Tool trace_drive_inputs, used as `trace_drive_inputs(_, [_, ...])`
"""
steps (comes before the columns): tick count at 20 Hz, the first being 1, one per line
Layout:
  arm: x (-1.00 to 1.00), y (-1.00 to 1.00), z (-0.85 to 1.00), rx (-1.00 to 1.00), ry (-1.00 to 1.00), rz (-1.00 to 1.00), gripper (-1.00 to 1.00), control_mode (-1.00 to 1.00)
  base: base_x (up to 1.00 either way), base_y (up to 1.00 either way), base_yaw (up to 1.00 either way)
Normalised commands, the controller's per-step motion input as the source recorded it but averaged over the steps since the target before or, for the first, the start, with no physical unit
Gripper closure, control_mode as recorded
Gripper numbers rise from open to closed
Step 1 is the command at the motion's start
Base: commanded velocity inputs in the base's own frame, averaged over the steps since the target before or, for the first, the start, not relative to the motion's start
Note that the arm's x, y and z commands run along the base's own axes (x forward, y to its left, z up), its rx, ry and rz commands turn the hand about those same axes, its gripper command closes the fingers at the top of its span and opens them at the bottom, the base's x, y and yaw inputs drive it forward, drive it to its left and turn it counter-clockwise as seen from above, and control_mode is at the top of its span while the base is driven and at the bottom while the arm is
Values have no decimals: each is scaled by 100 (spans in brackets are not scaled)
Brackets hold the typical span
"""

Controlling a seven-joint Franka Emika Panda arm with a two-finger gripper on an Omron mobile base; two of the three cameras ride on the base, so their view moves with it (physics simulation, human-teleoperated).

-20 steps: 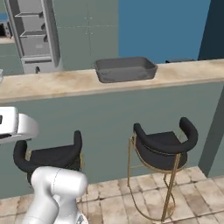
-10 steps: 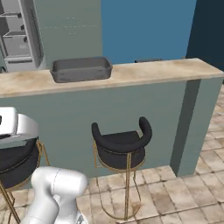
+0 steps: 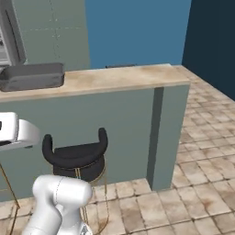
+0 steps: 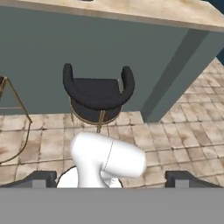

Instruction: Place the cold items (lemon and cucumber) from the fridge in one tupperware on the dining counter. Place the warm items (kebab skewer and hot dog) in the stove area in another tupperware.

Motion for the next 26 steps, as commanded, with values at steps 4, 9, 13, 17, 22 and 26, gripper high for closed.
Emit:
trace_drive_inputs(4, [0,0,0,0,0,0,-100,100,23,-100,1])
trace_drive_inputs(9, [0,0,0,0,0,0,-100,100,26,-100,0])
trace_drive_inputs(13, [0,0,0,0,0,0,-100,100,36,-95,0])
trace_drive_inputs(17, [0,0,0,0,0,0,-100,100,34,-90,0])
trace_drive_inputs(22, [0,0,0,0,0,0,-100,100,43,-99,0])
trace_drive_inputs(26, [0,0,0,0,0,0,-100,100,55,-72,0])
